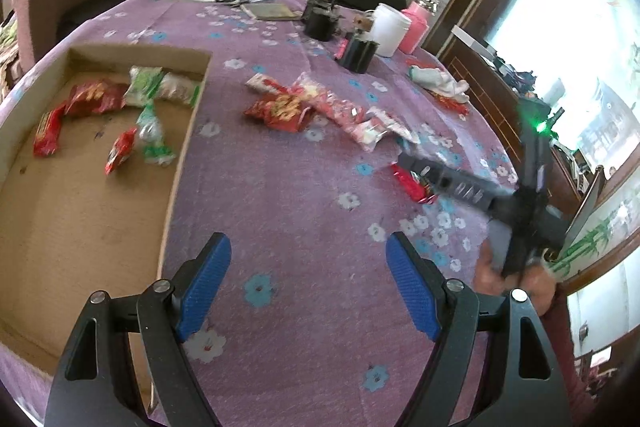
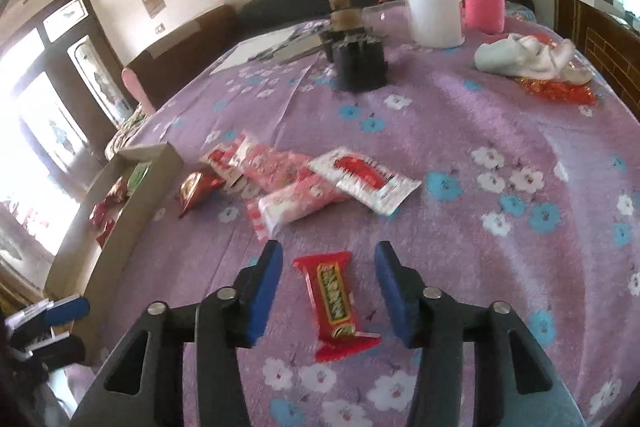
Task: Organize snacks
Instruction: 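Grasp red gold-labelled bar with right gripper while left grasps pink cartoon packet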
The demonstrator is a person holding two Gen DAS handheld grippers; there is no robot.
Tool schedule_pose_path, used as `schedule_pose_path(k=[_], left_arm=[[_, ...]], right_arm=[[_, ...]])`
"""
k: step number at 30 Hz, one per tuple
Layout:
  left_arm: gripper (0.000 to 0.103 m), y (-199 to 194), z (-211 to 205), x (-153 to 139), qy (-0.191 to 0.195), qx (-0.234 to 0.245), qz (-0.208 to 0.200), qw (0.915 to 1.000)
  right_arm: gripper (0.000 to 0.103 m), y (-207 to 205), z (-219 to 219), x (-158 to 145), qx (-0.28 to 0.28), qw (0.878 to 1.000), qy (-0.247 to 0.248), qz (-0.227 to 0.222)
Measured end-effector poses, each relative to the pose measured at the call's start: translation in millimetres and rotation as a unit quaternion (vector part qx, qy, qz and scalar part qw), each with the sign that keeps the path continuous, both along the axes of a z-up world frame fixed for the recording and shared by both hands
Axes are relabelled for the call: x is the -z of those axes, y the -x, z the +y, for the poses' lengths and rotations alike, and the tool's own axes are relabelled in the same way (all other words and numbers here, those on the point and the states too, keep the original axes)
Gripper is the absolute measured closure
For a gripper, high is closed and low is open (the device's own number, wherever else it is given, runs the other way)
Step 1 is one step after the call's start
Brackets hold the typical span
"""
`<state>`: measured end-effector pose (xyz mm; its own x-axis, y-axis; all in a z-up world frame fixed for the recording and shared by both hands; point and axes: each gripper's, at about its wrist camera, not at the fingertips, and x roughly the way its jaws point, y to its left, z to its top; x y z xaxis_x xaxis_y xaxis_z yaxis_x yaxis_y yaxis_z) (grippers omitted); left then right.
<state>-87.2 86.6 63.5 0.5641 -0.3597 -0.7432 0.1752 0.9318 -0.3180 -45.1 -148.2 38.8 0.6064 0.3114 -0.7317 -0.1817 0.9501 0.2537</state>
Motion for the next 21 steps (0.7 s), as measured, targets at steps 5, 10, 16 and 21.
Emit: schedule_pose_path(k=[5, 10, 16, 21], left_arm=[[0.023, -26.1, -27.2, -14.6, -0.046, 0.026, -0.016, 0.9985], [0.023, -68.4, -74.7, -10.3, -0.102, 0.075, -0.033, 0.9914], [0.023, -123.0, -122.7, 18.3, -0.14, 0.111, -0.02, 0.9838], [0.023, -141.9, -148.6, 39.8, -0.184, 0.125, -0.017, 0.9748]], right_arm=[[0.082, -1.1, 5.7, 9.4, 0.012, 0.999, 0.036, 0.021], [0.082, -4.2, -31.0, 7.5, 0.083, 0.996, 0.006, 0.039], [0.082, -4.5, -61.0, 11.1, 0.105, 0.991, -0.058, 0.051], [0.081, -8.0, -56.9, 11.9, 0.103, 0.992, -0.047, 0.048]])
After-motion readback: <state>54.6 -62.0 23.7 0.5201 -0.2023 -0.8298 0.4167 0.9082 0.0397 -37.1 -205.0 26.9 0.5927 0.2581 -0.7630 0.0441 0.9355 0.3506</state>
